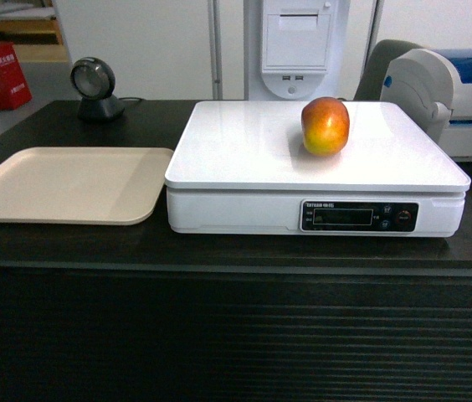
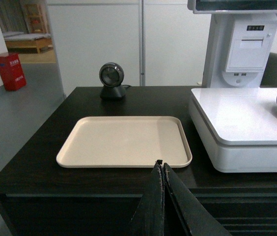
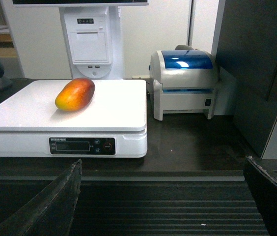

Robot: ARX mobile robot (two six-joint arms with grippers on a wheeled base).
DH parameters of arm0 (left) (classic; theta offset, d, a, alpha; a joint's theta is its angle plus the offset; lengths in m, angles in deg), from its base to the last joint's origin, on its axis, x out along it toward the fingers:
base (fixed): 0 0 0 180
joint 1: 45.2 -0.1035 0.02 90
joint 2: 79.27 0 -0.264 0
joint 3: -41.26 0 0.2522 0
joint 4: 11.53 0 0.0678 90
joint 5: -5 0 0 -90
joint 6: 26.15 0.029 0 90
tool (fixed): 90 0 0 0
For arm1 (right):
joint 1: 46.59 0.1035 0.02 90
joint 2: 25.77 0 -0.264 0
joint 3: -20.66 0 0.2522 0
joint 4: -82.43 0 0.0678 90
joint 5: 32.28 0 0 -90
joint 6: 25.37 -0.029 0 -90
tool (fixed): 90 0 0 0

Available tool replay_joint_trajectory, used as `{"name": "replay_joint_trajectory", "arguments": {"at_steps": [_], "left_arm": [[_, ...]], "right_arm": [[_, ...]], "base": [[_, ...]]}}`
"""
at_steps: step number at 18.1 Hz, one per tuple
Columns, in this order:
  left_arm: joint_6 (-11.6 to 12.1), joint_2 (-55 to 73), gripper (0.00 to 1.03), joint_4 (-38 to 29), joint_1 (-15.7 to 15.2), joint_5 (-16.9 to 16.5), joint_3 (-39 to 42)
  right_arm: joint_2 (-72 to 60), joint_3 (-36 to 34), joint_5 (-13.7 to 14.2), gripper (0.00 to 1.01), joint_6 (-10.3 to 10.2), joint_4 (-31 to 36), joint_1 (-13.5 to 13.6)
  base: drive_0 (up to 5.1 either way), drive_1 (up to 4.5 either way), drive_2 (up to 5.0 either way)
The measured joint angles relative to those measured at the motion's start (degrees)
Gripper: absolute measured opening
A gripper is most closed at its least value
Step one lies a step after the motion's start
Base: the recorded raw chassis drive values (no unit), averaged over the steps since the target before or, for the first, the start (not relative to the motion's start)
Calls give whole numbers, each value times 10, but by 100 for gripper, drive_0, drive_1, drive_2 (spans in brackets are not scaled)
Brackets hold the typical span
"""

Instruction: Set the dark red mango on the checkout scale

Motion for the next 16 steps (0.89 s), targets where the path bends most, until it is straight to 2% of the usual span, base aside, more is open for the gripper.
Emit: {"name": "replay_joint_trajectory", "arguments": {"at_steps": [3,14,16], "left_arm": [[0,-48,2,53,0,0,2],[0,-144,2,149,0,0,2],[0,-229,2,258,0,0,2]], "right_arm": [[0,0,0,98,0,0,0],[0,0,0,98,0,0,0],[0,0,0,98,0,0,0]], "base": [[0,0,0],[0,0,0],[0,0,0]]}}
